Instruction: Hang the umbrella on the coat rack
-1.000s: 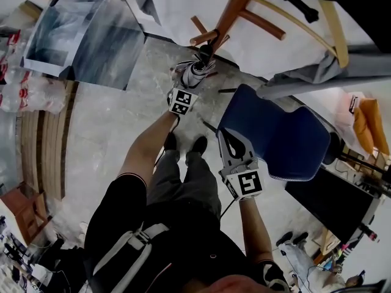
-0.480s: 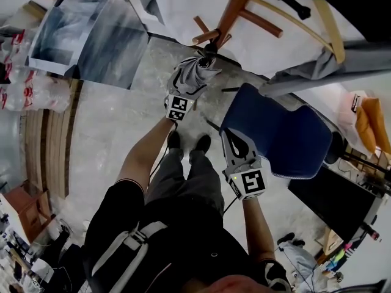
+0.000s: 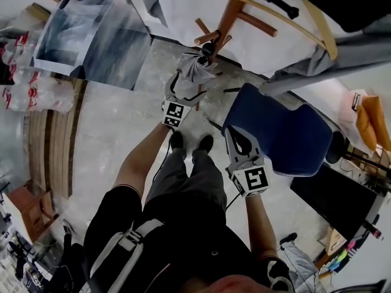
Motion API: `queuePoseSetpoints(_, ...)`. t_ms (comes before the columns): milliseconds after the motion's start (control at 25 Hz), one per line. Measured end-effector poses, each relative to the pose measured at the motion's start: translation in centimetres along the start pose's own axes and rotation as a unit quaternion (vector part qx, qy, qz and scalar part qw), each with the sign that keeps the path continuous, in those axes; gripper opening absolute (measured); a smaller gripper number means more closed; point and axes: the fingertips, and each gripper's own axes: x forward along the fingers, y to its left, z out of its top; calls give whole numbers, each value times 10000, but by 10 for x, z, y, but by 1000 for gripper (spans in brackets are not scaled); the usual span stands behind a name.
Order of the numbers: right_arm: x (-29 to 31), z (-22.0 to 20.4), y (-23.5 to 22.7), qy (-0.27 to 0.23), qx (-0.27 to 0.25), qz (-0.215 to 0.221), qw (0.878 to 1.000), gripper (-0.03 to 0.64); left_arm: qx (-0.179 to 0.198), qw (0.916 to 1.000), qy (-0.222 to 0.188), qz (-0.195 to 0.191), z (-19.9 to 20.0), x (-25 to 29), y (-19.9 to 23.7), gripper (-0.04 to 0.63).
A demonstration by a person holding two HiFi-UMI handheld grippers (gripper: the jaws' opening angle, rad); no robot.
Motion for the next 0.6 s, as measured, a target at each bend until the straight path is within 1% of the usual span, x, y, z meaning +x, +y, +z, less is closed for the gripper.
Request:
queuePoseSetpoints(200,-6,4,3,128,4,16,9999,3,13,10000,-37,-49,14,-15,-2,536)
queuePoseSetpoints(320,-10,12,1,0,-36,-31,10000,3,25,9999,-72,-92,24,-27,-3,516)
queuePoseSetpoints(480,-16,20,0,-64,-89,-77,9999,3,27,9997,-213,-99,46,-46,-4,469)
queuePoseSetpoints(600,-20,26,2,-17,-95,-93,9999,3,49,9993,-336,-135,66,-62,-6,429)
